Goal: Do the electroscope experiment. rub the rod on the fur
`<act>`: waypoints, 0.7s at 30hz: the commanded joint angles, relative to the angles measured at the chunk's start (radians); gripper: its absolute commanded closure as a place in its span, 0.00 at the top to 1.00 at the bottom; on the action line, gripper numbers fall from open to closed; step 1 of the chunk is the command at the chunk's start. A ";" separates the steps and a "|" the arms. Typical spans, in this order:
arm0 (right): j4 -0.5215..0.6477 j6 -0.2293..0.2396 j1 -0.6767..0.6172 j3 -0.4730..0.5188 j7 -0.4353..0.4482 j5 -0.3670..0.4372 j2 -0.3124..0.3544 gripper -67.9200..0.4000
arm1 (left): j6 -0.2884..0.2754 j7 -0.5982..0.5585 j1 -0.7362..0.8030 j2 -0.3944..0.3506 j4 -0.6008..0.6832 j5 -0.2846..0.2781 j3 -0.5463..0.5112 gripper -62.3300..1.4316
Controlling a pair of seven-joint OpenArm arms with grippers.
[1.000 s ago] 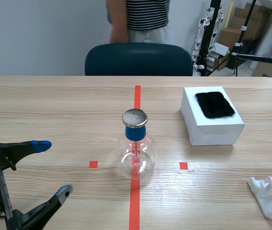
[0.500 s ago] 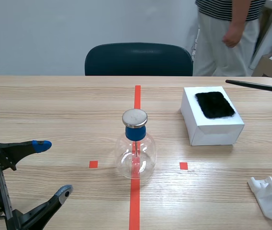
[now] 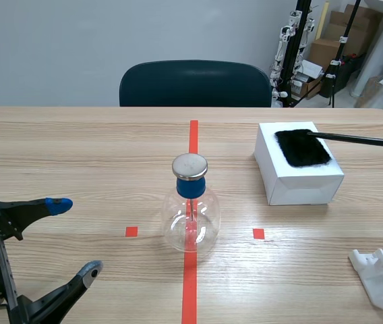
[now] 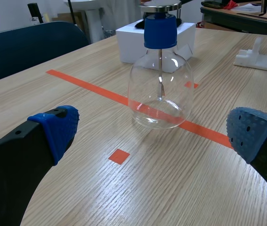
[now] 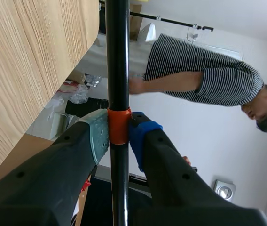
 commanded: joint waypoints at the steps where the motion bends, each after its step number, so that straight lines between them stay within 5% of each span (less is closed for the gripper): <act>1: 0.011 -0.013 0.034 0.007 -0.023 -0.012 0.008 0.01 | 0.002 -0.014 -0.003 -0.006 0.011 -0.014 -0.006 1.00; 21: -0.002 0.098 0.078 -0.002 -0.026 -0.075 -0.034 0.01 | 0.002 -0.014 -0.003 -0.006 0.011 -0.014 -0.006 1.00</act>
